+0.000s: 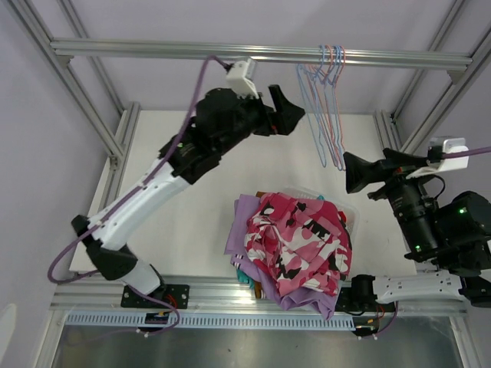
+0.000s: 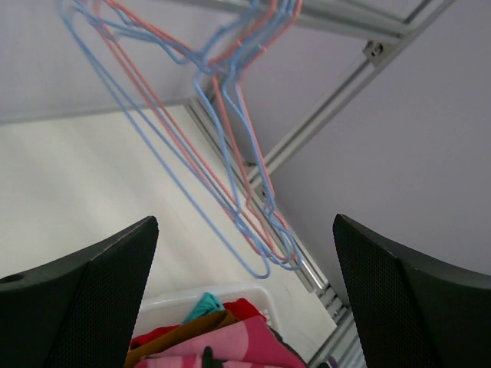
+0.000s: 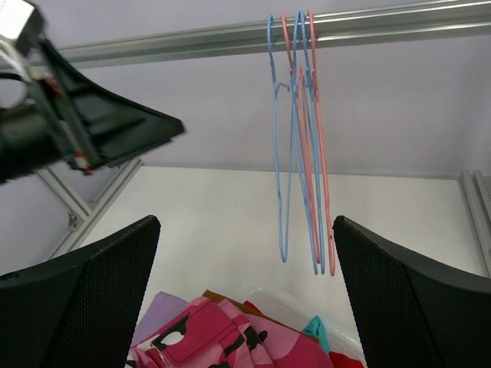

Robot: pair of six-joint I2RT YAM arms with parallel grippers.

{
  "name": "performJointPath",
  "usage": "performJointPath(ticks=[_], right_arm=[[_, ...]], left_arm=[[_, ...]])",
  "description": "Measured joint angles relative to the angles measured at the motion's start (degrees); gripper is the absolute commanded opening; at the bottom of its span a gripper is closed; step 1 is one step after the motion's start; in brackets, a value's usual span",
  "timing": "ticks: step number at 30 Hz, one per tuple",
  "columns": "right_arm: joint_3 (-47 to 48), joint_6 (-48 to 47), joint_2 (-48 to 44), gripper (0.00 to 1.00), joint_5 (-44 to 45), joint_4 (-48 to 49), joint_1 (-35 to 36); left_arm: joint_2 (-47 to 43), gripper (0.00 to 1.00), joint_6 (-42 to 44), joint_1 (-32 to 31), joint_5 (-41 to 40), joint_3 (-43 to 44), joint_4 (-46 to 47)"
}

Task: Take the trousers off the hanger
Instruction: Reset both arms

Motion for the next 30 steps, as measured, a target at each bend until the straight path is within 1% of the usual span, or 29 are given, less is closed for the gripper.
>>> performJointPath(ticks=[3,4,7,9,12,14,16,19,22,24,27,30], right_arm=[[0.0,-0.44,2.16,1.0,0.68,0.94,-0.59],[0.0,-0.76,2.84,0.99,0.87,1.36,-1.09],[1.29,-1.77,6.49,1.0,1.9,1.44,-5.7],[4.07,-1.9,10.45,1.0,2.47,0.11,-10.54],[10.75,0.44,18.45,0.99,1.84,-6.1,-23.1],[14.91,3.87,24.11,1.0,0.9,-11.32,-31.34],[16.04,7.34,28.65,1.0,0.09,-16.02,-35.04],[14.23,11.08,31.82,1.0,-1.68,-20.37,-34.18],[8.96,12.37,29.94,1.0,-2.84,-20.33,-30.73],[5.9,12.09,27.39,0.99,-2.36,-18.78,-28.06],[4.24,10.58,24.55,1.0,0.52,-16.24,-24.92],[1.62,5.14,23.37,0.99,6.34,-7.5,-22.43]], left_arm=[[-5.49,1.0,2.05,2.51,-0.33,-0.02,-4.0],[-7.43,0.99,2.58,4.42,-0.59,-0.17,-5.57],[-14.08,0.99,3.89,9.18,-1.44,-4.17,-8.37],[-19.34,0.99,5.4,11.61,-3.04,-8.2,-9.79],[-27.98,0.99,6.88,15.3,-3.85,-15.98,-10.88],[-33.94,0.99,6.93,20.55,-3.67,-21.68,-12.07],[-38.66,0.99,7.1,25.29,-4.11,-25.7,-12.55],[-44.09,0.99,7.78,26.88,-5.11,-31.32,-12.31],[-50.97,1.0,8.44,26.93,-6.64,-39.91,-9.7],[-54.53,0.99,8.83,26.95,-7.69,-44.81,-7.76],[-56.22,0.99,9.22,27.15,-8.5,-47.91,-7.08],[-56.24,0.99,9.07,28.98,-7.34,-49.37,-5.75]])
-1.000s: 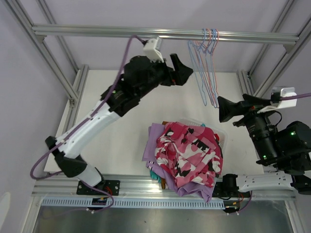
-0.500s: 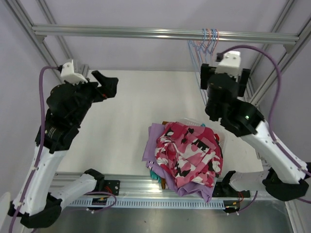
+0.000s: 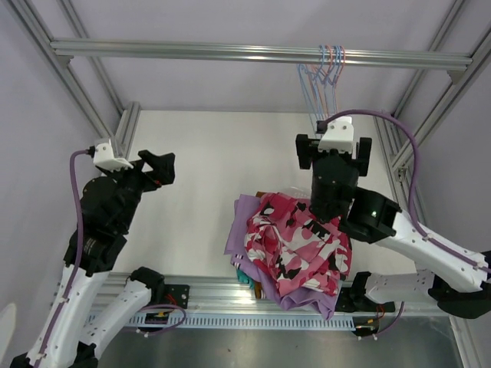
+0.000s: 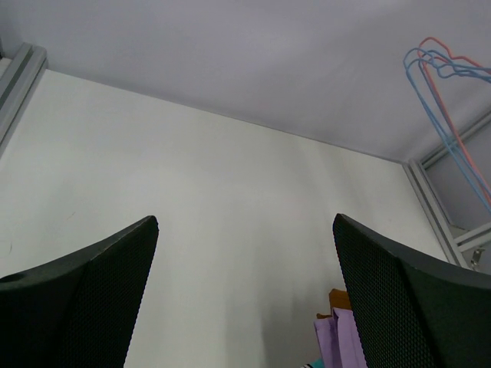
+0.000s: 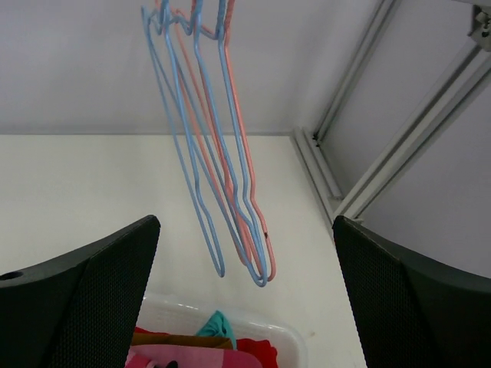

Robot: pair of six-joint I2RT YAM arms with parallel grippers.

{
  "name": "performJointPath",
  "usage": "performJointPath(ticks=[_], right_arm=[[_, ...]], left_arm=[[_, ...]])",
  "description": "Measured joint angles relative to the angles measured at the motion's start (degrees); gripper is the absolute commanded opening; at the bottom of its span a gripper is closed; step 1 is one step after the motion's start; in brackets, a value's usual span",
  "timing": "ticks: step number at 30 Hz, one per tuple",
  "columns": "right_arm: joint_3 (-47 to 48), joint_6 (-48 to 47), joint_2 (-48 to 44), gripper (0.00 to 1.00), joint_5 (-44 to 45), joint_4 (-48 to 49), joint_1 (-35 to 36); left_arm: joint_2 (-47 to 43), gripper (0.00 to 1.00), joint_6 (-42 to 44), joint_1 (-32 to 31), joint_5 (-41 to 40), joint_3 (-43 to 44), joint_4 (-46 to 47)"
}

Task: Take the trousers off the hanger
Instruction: Reset both arms

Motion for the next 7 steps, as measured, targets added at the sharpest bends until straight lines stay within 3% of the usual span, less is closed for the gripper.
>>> performJointPath(ticks=[7], right_arm=[[-3.06,-7.69,5.86,0.99,4.15,8.39,0.94]], left_arm=[[-0.83,0.99,-0.52,4.76,2.12,-1.44,0.96]])
